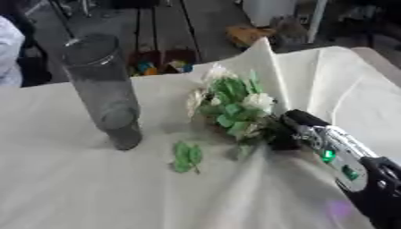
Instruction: Arrange flowers into the vase.
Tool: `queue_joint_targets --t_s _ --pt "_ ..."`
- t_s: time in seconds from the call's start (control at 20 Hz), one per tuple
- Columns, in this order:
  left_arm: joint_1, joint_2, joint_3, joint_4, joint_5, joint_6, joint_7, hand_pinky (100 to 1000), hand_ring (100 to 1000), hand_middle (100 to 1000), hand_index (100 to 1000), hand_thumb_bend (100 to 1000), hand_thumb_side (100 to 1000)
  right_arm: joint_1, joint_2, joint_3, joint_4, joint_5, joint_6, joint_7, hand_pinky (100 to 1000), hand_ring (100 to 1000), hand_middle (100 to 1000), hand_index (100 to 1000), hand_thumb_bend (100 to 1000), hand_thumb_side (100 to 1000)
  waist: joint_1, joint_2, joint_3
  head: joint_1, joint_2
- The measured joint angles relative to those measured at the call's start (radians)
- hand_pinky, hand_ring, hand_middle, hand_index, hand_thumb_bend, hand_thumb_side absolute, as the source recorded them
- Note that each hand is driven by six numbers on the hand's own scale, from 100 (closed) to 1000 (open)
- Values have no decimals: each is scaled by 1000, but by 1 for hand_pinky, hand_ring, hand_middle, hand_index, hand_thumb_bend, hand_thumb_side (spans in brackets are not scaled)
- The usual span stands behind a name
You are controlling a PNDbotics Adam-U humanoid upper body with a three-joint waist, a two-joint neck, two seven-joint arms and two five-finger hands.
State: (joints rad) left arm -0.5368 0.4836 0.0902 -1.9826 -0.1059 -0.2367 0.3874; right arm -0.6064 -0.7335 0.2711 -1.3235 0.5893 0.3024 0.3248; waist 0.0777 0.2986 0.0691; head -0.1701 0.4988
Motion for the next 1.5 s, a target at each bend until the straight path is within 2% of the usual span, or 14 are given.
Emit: queue_joint_targets --t_s 0.3,0.35,0.45,0.75,1.15,1.5 --pt "0 0 0 0 1 1 -2 833 966 898 946 108 1000 8 2 13 4 -4 -1 -90 100 100 100 100 114 592 0 0 0 0 0" --pt "0 0 0 0 1 1 -2 831 962 897 946 105 1000 8 2 15 6 -7 -3 -102 100 100 100 100 198 677 0 0 0 0 0" --pt "0 0 0 0 1 1 -4 831 962 897 946 104 1000 5 0 15 7 -20 -8 -116 100 100 100 100 193 682 -5 -1 -2 1 0" --pt "-1 1 0 0 1 2 -6 830 961 897 946 102 1000 9 -55 0 -77 -88 18 -94 100 100 100 100 177 650 -9 -3 -7 2 0" --pt "-2 2 0 0 1 2 -6 830 960 897 946 100 1000 19 -100 -27 -243 -132 113 -76 100 100 100 100 152 665 -15 -10 -10 5 0" --pt "-2 2 0 0 1 2 -7 830 960 897 946 100 1000 23 -117 -42 -296 -148 142 -74 100 100 100 100 119 694 -18 -13 -14 6 0"
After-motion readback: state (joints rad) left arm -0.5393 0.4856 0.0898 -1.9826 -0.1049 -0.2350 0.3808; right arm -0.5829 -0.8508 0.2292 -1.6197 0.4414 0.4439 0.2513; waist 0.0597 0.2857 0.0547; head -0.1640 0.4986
